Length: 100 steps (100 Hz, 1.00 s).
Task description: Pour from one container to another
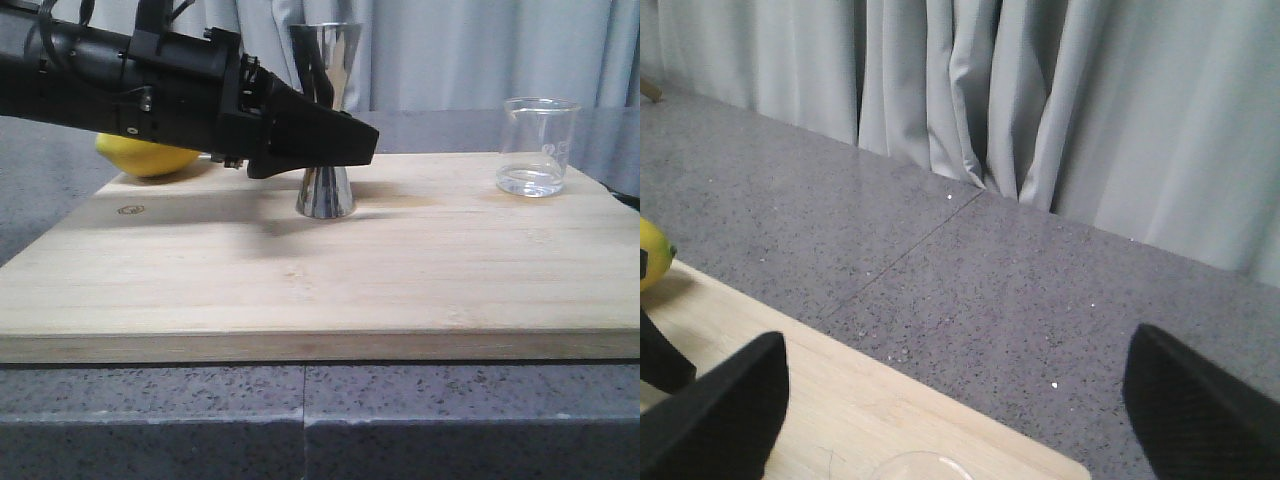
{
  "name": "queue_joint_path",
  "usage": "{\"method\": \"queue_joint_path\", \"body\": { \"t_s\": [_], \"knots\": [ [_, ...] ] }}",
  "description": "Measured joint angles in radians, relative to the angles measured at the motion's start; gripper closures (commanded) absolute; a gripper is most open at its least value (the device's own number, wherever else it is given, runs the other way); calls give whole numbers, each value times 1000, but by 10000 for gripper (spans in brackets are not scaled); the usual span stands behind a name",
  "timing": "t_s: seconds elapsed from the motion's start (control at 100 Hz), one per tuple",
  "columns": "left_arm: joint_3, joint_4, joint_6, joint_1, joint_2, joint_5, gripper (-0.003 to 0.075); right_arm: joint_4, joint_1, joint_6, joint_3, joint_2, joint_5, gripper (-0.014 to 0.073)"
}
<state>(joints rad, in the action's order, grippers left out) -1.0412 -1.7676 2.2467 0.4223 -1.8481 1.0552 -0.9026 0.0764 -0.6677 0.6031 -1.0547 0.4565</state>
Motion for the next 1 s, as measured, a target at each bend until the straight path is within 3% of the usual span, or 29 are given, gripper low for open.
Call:
{"method": "queue_joint_path", "body": {
  "t_s": [0.31, 0.52, 0.78, 1.0],
  "knots": [
    [0, 128, -138, 0, 73, -71, 253, 0, 0, -15, 0, 88, -50, -24],
    [0, 293, -309, -16, 146, -85, 253, 0, -1, -104, 0, 132, -113, -24],
    [-2, 574, -603, -61, 304, -100, 253, 0, 3, -175, 0, 169, -181, -24],
    [-2, 899, -991, -63, 486, -166, 253, 0, 62, -228, 12, 185, -303, -24]
  ]
}}
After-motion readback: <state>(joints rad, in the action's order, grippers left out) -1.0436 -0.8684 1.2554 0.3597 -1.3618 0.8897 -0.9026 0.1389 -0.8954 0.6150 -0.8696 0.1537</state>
